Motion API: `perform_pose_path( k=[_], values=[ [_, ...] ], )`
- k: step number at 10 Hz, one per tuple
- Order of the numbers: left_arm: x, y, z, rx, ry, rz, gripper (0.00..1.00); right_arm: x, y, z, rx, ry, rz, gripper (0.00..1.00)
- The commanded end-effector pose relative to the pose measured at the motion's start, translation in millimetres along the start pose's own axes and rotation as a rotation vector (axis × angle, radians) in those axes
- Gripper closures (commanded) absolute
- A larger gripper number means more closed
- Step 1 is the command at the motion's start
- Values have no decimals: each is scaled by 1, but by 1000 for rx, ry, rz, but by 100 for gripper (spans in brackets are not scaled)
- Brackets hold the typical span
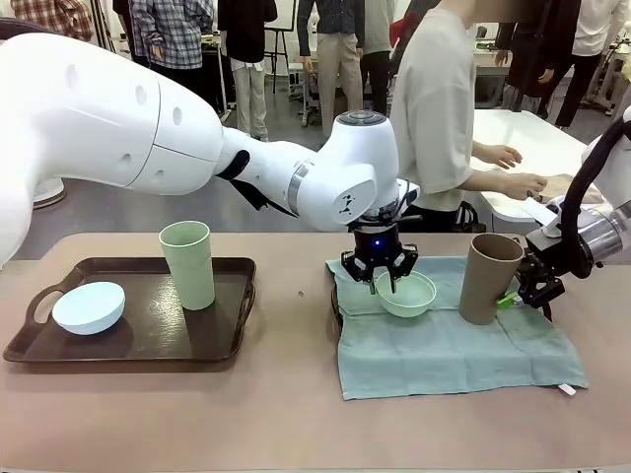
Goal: Set up a tray with a mat and arrange the tableware.
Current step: Place the Picnic Bowl and Reusable plastic cup back onto the Handle tray in front of the human's position.
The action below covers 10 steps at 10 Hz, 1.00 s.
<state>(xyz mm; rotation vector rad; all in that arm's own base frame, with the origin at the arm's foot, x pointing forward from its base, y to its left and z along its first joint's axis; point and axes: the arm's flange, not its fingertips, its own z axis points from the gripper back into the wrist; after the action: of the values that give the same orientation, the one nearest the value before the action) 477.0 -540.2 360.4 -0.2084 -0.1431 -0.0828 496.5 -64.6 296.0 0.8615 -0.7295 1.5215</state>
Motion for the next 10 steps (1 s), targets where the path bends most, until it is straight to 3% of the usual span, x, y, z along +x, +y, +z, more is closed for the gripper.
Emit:
perform_pose_path(
  k=[1, 2, 5, 7, 10],
  values=[
    [-2, 3, 5, -18, 35, -29, 0, 12, 10, 3, -2, 9, -23, 0],
    [-4, 4, 9, -27, 35, -38, 46, 13, 13, 10, -11, 31, -42, 0],
    [-29, 2, 30, -148, 60, -158, 17, 15, 29, 39, -3, -58, -81, 0],
    [-58, -6, 48, -218, 42, -288, 0, 13, 30, 50, -61, -29, -141, 0],
    [-87, -7, 74, -216, -20, -370, 0, 9, 20, 67, -236, 160, -307, 0]
  ],
)
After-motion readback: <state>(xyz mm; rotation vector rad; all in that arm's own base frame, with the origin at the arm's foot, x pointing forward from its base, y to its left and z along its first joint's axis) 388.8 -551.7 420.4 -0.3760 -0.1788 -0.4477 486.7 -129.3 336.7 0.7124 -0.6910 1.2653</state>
